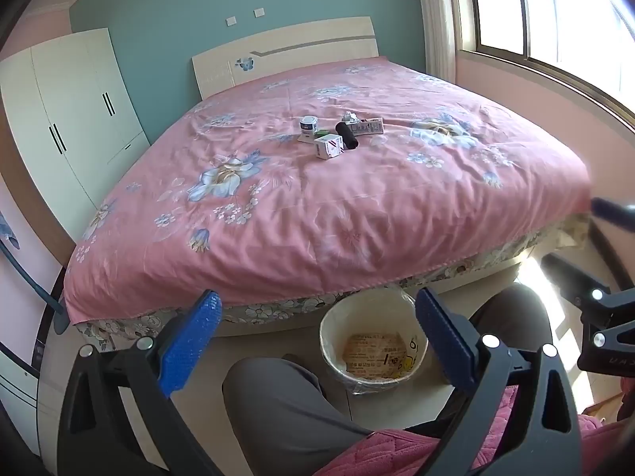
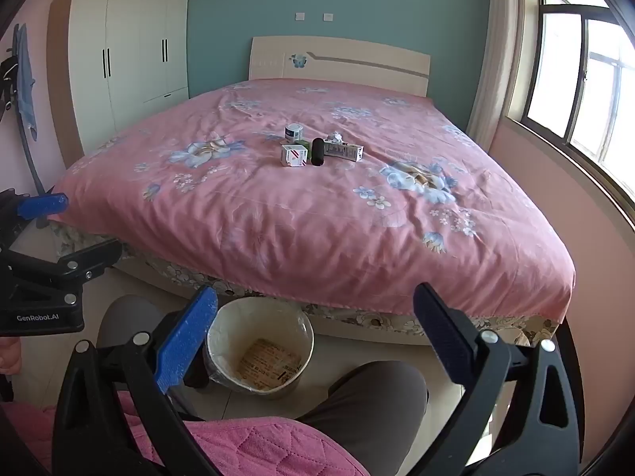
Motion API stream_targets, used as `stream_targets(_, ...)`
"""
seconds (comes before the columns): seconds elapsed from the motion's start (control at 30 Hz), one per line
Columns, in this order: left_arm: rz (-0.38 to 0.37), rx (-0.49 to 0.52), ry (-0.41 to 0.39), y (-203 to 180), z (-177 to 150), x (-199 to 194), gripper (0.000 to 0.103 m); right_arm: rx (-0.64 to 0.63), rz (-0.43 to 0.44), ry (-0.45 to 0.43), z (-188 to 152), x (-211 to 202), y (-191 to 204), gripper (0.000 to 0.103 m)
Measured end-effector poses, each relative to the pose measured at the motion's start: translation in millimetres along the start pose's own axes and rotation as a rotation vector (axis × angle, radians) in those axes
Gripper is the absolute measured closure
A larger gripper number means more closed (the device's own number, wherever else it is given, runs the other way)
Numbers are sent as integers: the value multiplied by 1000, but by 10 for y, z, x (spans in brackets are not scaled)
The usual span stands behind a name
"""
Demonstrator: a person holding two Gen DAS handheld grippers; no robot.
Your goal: Collect trash
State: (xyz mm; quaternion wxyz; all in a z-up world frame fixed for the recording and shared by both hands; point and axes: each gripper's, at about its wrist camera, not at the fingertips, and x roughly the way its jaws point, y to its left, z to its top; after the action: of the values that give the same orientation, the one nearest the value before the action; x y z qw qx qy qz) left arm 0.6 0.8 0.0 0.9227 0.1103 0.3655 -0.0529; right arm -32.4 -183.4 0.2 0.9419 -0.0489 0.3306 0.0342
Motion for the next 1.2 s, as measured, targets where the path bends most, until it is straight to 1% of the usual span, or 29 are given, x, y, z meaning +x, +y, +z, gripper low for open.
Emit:
stream_targets(0.47,6,6,-9,-9,0,-8,4,-1,-4,0,12,1,15,7)
stream_targets(1.2,4,3,0,-2,0,0,4,1,-4,-3,26,-18,-37,7)
